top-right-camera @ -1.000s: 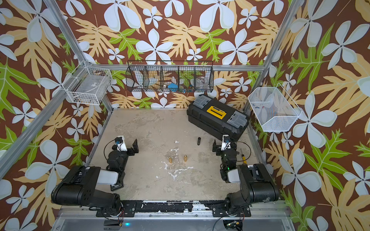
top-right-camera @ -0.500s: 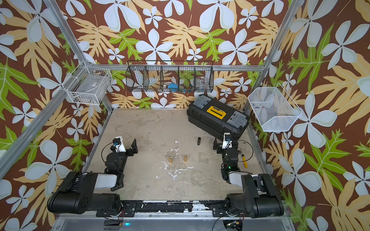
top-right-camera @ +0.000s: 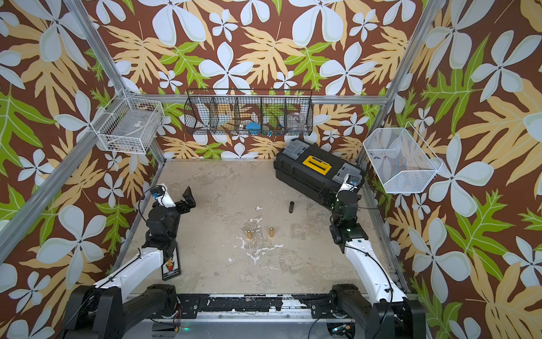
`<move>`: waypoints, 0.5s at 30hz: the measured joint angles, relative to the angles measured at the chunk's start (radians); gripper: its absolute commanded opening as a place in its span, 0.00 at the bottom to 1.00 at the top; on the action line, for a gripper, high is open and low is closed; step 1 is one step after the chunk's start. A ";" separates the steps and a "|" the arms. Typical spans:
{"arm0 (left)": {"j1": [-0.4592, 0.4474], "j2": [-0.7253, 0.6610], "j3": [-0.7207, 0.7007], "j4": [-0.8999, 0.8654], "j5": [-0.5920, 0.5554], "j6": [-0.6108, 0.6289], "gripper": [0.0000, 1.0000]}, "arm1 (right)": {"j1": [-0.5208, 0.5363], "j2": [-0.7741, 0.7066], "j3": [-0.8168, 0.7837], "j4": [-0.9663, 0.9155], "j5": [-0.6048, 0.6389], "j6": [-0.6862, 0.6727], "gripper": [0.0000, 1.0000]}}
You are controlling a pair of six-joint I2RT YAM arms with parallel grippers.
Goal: Open the lipstick cap
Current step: Pick up the lipstick at the center of the board.
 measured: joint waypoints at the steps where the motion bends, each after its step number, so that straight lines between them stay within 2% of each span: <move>1: 0.000 -0.004 0.033 -0.049 0.006 -0.027 1.00 | 0.000 -0.005 0.010 -0.029 -0.029 0.012 0.99; 4: 0.000 -0.012 0.154 -0.225 0.051 -0.126 1.00 | -0.001 -0.024 0.039 -0.091 -0.159 0.034 0.94; 7: 0.000 -0.024 0.207 -0.347 0.143 -0.178 1.00 | 0.000 -0.025 0.071 -0.127 -0.320 0.032 0.90; 11: 0.000 -0.074 0.165 -0.430 0.277 -0.270 1.00 | 0.015 -0.022 0.106 -0.193 -0.494 0.021 0.86; 15: 0.000 -0.118 0.085 -0.398 0.458 -0.361 1.00 | 0.089 -0.024 0.142 -0.268 -0.575 -0.021 0.82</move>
